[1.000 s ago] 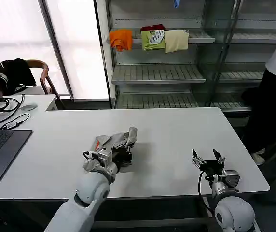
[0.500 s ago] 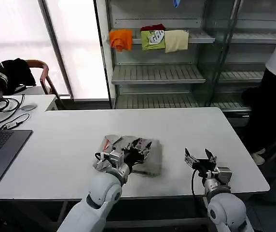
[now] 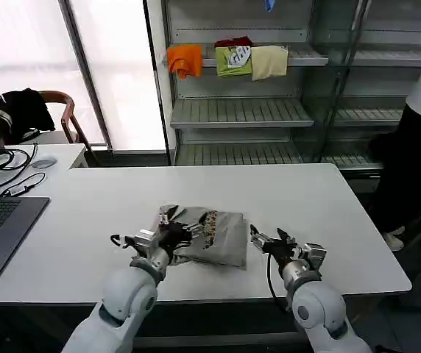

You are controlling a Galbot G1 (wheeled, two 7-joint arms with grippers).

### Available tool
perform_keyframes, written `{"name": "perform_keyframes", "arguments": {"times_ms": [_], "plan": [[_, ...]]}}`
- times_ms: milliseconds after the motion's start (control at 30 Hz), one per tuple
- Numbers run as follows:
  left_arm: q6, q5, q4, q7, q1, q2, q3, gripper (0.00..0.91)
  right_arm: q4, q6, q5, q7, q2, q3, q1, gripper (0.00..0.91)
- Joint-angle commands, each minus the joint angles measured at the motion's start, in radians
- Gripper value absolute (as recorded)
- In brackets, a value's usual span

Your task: Fold and organize the clothes.

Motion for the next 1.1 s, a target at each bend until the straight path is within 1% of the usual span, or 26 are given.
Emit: {"name": "perform_keyframes", "arguments": {"times_ms": [33, 167, 500, 533, 567, 600, 633, 667, 700, 800, 833, 867, 900, 933, 967, 1000, 1033, 1100], "plan": [[0.006, 0.021, -0.104, 0.000, 0.112, 0.081, -0.169, 0.907, -0.053, -0.024, 0.184, 0.122, 0.048, -0.120, 0.103, 0.907], [0.003, 0.024, -0.121, 0.006, 0.147, 0.090, -0.194, 0.907, -0.081, -0.023, 0.185, 0.130, 0.057, -0.133, 0.106, 0.907], [-0.002, 0.056, -0.127, 0.020, 0.178, 0.087, -0.224, 0.907, -0.099, -0.023, 0.184, 0.150, 0.064, -0.140, 0.113, 0.907], [-0.002, 0.062, -0.132, 0.027, 0.193, 0.093, -0.228, 0.907, -0.099, -0.023, 0.185, 0.155, 0.064, -0.140, 0.113, 0.897], [-0.002, 0.062, -0.135, 0.028, 0.200, 0.096, -0.229, 0.907, -0.100, -0.023, 0.184, 0.156, 0.064, -0.140, 0.113, 0.846], [-0.002, 0.063, -0.139, 0.027, 0.207, 0.096, -0.229, 0.907, -0.101, -0.023, 0.183, 0.159, 0.062, -0.141, 0.112, 0.826], [-0.004, 0.069, -0.142, 0.028, 0.217, 0.094, -0.230, 0.907, -0.104, -0.023, 0.182, 0.162, 0.061, -0.141, 0.111, 0.826], [-0.005, 0.072, -0.145, 0.029, 0.225, 0.094, -0.232, 0.907, -0.106, -0.023, 0.182, 0.162, 0.060, -0.141, 0.110, 0.746], [-0.006, 0.076, -0.147, 0.031, 0.235, 0.093, -0.232, 0.907, -0.107, -0.023, 0.183, 0.162, 0.059, -0.140, 0.108, 0.705], [-0.008, 0.097, -0.150, 0.043, 0.262, 0.093, -0.231, 0.907, -0.109, -0.023, 0.183, 0.159, 0.053, -0.141, 0.106, 0.665], [-0.008, 0.116, -0.150, 0.050, 0.274, 0.094, -0.228, 0.907, -0.109, -0.022, 0.183, 0.159, 0.051, -0.141, 0.105, 0.615], [-0.011, 0.127, -0.149, 0.054, 0.282, 0.095, -0.225, 0.907, -0.110, -0.023, 0.183, 0.158, 0.049, -0.141, 0.105, 0.584], [-0.014, 0.129, -0.149, 0.054, 0.289, 0.094, -0.224, 0.907, -0.111, -0.023, 0.183, 0.157, 0.047, -0.140, 0.106, 0.433], [-0.014, 0.129, -0.148, 0.053, 0.291, 0.093, -0.225, 0.907, -0.111, -0.023, 0.183, 0.155, 0.044, -0.140, 0.106, 0.383], [-0.014, 0.129, -0.148, 0.053, 0.292, 0.092, -0.225, 0.907, -0.110, -0.023, 0.183, 0.153, 0.041, -0.140, 0.107, 0.232], [-0.014, 0.128, -0.148, 0.053, 0.292, 0.091, -0.225, 0.907, -0.110, -0.023, 0.183, 0.151, 0.039, -0.140, 0.107, 0.232], [-0.014, 0.128, -0.148, 0.053, 0.291, 0.090, -0.224, 0.907, -0.110, -0.023, 0.183, 0.151, 0.037, -0.140, 0.108, 0.000], [-0.014, 0.128, -0.146, 0.052, 0.291, 0.085, -0.222, 0.907, -0.108, -0.023, 0.182, 0.150, 0.032, -0.142, 0.107, 0.000]]}}
